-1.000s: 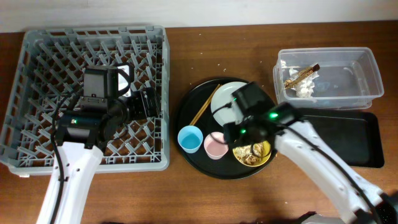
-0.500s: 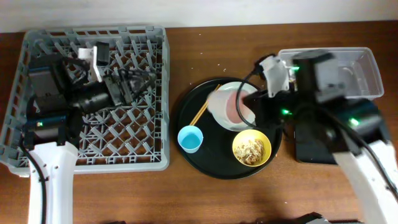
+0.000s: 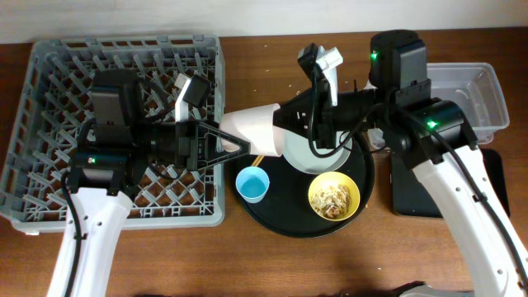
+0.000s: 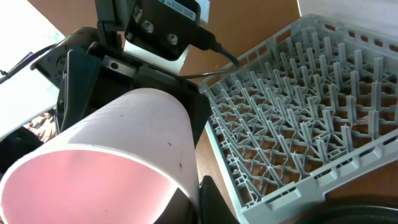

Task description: Sort waste into correct bins and load items into the dishwasher rack

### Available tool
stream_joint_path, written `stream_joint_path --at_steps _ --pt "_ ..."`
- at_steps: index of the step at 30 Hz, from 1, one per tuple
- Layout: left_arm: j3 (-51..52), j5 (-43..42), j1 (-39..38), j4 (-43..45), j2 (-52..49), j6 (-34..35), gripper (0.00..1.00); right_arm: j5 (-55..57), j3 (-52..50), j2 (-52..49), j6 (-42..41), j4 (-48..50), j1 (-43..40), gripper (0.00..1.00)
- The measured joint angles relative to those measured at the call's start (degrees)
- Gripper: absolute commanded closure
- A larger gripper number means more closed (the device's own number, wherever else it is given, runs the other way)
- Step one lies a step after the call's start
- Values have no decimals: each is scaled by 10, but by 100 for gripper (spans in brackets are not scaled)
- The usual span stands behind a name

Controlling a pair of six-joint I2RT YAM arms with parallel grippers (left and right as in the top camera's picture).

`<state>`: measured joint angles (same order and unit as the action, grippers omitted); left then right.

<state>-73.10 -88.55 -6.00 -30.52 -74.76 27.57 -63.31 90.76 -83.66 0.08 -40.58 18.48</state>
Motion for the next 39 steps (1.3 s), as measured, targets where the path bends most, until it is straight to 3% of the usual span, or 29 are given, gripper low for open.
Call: stream_joint_path --at_steps 4,6,7,8,9,13,15,17,19,20,21,25,27,31,33,36,39 --pt "0 -4 0 21 0 2 17 14 0 0 -5 -12 17 96" --pt "0 -5 0 44 0 4 24 18 0 0 -9 -18 24 96" --pt "0 -4 0 66 0 8 36 17 0 0 -10 -17 24 96" --pt "0 -3 0 74 0 15 41 16 0 0 -12 -16 24 64" --pt "0 -3 0 78 0 21 45 12 1 0 -13 -18 24 40" --pt "0 23 0 83 0 21 46 19 1 2 -20 -9 4 31" --pt "0 87 7 59 0 19 58 24 1 16 -42 -11 -49 26" --pt "-7 191 46 -57 2 10 58 41 1 42 -75 -62 -96 22" --pt "-14 464 94 -249 27 -3 52 109 6 53 -88 -180 -104 21" --pt "-12 578 114 -300 51 -5 52 160 3 49 -90 -229 -94 21" --pt "-13 751 154 -334 91 -5 52 221 1 42 -89 -258 -76 21" --pt "-18 952 271 -396 56 36 52 269 1 36 -58 -289 -31 21" --pt "-19 956 304 -396 -15 50 52 282 1 36 -56 -289 -30 21" --pt "-18 924 312 -372 -177 56 35 290 1 36 -54 -294 -30 21" --pt "-18 920 312 -357 -220 59 3 290 1 36 -54 -297 -30 16" --pt "-28 899 319 -386 -230 46 1 314 1 34 -45 -302 -16 20" --pt "-156 853 317 -479 -227 2 1 401 -32 -10 -65 -290 78 26"
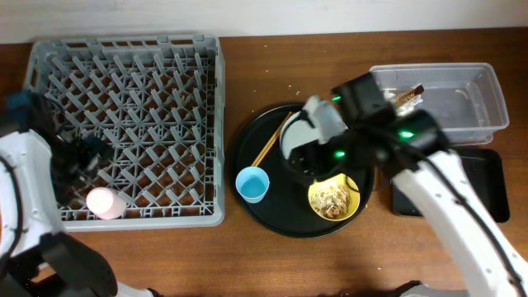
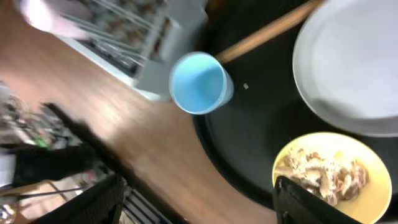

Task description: Sort waste into correct bins and load items into the dishwasher rack

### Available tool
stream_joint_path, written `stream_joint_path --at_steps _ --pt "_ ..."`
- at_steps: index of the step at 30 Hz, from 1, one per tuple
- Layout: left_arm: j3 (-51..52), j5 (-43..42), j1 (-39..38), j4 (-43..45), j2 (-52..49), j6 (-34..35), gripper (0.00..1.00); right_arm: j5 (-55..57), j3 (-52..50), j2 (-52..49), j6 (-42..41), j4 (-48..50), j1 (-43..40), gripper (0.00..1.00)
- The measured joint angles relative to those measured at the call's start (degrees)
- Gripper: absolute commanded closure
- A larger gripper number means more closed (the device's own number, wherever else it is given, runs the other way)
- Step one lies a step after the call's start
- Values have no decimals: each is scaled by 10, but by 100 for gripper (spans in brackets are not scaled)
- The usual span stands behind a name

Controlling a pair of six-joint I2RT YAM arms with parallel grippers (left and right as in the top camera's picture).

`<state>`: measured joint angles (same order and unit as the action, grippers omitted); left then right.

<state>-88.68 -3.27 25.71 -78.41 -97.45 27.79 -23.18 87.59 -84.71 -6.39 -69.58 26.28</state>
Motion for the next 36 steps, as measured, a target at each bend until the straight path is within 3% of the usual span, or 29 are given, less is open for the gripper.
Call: stream_joint_path --at_steps 3,4,5,6,8,10,13,16,18,22,23,24,27,29,31,32,34,35,36 --pt "-85 -141 -30 -9 43 -131 1 78 -53 -90 -54 115 75 30" --pt "-92 -203 -41 -3 68 -179 1 97 -64 -126 -71 147 84 37" --pt "-94 -269 -47 -4 91 -219 1 108 -65 -167 -82 179 87 48" --pt "-95 -314 -47 -5 106 -241 1 115 -65 -200 -90 197 87 70" --pt "-96 -401 -47 -22 117 -286 1 120 -67 -259 -104 213 87 96" --pt "-96 -468 -54 -36 117 -321 1 121 -69 -272 -111 215 87 96" --pt "-96 -572 -119 1 117 -337 1 90 -27 -198 -82 112 41 96" --pt "-96 -643 -178 81 116 -308 1 -119 39 5 37 130 -85 96" --pt "-97 -718 -219 108 116 -295 4 -273 43 63 79 190 -115 96" --pt "-97 -786 -318 122 115 -288 4 -393 42 46 99 254 -92 96" --pt "-97 -795 -340 122 115 -288 8 -404 41 42 100 276 -80 96" --pt "-97 -803 -351 127 115 -287 18 -411 41 40 101 299 -73 96" --pt "-97 -838 -372 133 113 -284 20 -421 41 34 98 337 -70 96" --pt "-97 -842 -372 133 113 -284 36 -422 41 34 91 341 -70 93" --pt "-97 -842 -372 133 112 -284 43 -422 41 34 81 342 -70 31" --pt "-97 -845 -372 132 112 -282 45 -417 41 33 79 344 -70 25" --pt "-98 -797 -374 116 112 -282 47 -389 40 32 77 340 -78 23" --pt "-101 -743 -374 95 114 -279 47 -361 40 32 68 330 -97 23" --pt "-102 -619 -374 66 114 -260 47 -320 40 36 48 296 -131 23"
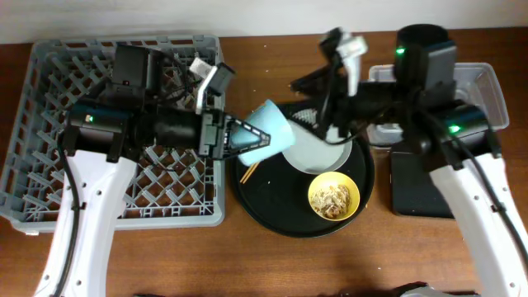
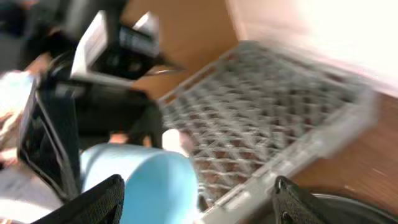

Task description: Sort waste into correct bins and load items into the dishwasher rack

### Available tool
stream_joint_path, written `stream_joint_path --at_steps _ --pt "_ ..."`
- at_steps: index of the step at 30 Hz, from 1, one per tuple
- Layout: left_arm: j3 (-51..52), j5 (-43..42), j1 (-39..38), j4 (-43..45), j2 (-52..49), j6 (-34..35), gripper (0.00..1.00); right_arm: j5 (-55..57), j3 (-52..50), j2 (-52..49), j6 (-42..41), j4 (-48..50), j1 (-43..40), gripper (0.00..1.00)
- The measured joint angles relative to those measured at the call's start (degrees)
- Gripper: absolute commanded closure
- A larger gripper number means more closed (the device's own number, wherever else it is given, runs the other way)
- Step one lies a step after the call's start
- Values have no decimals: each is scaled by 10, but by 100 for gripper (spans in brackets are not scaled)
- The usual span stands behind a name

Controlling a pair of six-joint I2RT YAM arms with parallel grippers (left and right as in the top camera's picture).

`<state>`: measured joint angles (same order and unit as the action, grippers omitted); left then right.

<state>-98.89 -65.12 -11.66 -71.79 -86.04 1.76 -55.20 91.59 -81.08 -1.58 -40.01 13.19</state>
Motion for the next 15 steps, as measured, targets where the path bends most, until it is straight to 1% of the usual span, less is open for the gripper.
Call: stream_joint_path --at_steps 1,2,3,5,6,7,9,10,11,13,15 --pt "0 77 4 -11 -1 16 47 28 1 6 -15 -32 -21 23" --pt "-1 165 21 -39 -1 33 47 73 2 15 -24 -117 -33 23" --pt "0 273 64 -67 -2 54 48 136 4 17 -31 -211 -35 23" --pt "-2 439 117 -129 -3 111 48 201 0 17 -35 -286 -31 22" --pt "-2 527 138 -157 -3 146 48 228 0 17 -38 -307 -26 22" --pt "0 576 145 -163 -3 166 48 238 0 17 -38 -312 -26 22" --pt "35 649 145 -164 -3 204 47 252 0 17 -40 -325 -26 21" --pt "64 671 145 -153 -2 216 47 256 0 17 -40 -334 -26 21" --pt "119 687 145 -141 -5 229 46 259 0 17 -40 -339 -26 21" --pt "197 679 145 -74 -5 238 46 271 -1 17 -40 -350 -26 20" --pt "248 672 145 -35 -7 247 46 278 -1 17 -40 -363 -26 17"
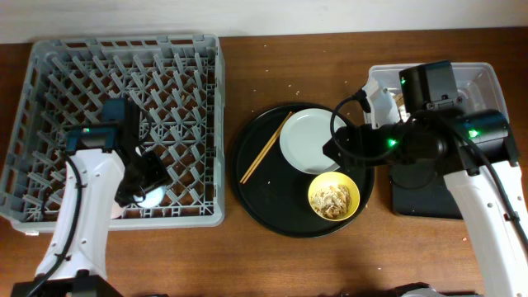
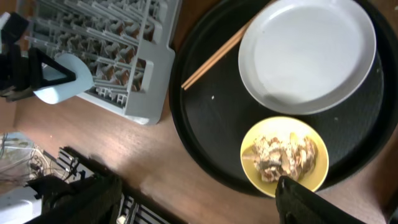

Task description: Sort waste into correct bins and load items into the dishwasher rack

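A light blue cup (image 2: pixel 62 81) lies at the front of the grey dishwasher rack (image 1: pixel 49 66), with my left gripper (image 1: pixel 148 186) shut on it. In the overhead view only a pale edge of the cup (image 1: pixel 153 196) shows under the fingers. My right gripper (image 2: pixel 199 202) hangs wide open and empty above the black tray (image 1: pixel 272 206). The tray holds a white plate (image 1: pixel 312 140), wooden chopsticks (image 1: pixel 264 148) and a yellow bowl (image 1: pixel 333 198) of food scraps.
At the back right stands a clear plastic bin (image 1: pixel 487 91) with some waste inside. A black bin (image 1: pixel 425 194) sits in front of it, partly under my right arm. Bare wood lies between the rack and the tray.
The blue cup was held in the air between both grippers above the tray's left edge. Now my left gripper has it low in the rack's front part, and my right gripper is open over the tray.
A pink cup was between both grippers above the tray's left edge. Then it lay in the rack's front left corner, with my right gripper open over the blue cup on the tray. The blue cup was then between both grippers, and now my left gripper holds it in the rack.
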### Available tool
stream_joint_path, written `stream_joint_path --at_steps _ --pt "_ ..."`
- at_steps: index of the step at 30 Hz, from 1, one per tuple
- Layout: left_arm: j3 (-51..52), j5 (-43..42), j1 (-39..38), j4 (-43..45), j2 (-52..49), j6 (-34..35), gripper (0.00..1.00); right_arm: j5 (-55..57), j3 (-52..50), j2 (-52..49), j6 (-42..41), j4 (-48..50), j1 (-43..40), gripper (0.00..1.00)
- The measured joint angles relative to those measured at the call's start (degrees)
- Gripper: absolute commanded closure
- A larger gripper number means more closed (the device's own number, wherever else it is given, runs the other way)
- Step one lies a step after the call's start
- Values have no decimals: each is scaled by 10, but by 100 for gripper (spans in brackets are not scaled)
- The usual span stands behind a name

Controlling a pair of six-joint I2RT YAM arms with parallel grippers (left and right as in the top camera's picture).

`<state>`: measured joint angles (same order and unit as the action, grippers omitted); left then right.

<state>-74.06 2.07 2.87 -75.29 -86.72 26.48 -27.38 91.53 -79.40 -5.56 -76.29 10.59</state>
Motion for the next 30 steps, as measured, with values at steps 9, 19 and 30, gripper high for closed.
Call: stream_joint_path --at_steps 9,19,30 --pt "93 10 1 53 0 8 29 6 0 0 -1 -15 0 14" --pt "123 -29 46 89 0 5 1 6 0 0 -1 -35 0 14" --pt "-64 -96 57 -50 82 -74 1 9 0 -26 -11 22 196 32"
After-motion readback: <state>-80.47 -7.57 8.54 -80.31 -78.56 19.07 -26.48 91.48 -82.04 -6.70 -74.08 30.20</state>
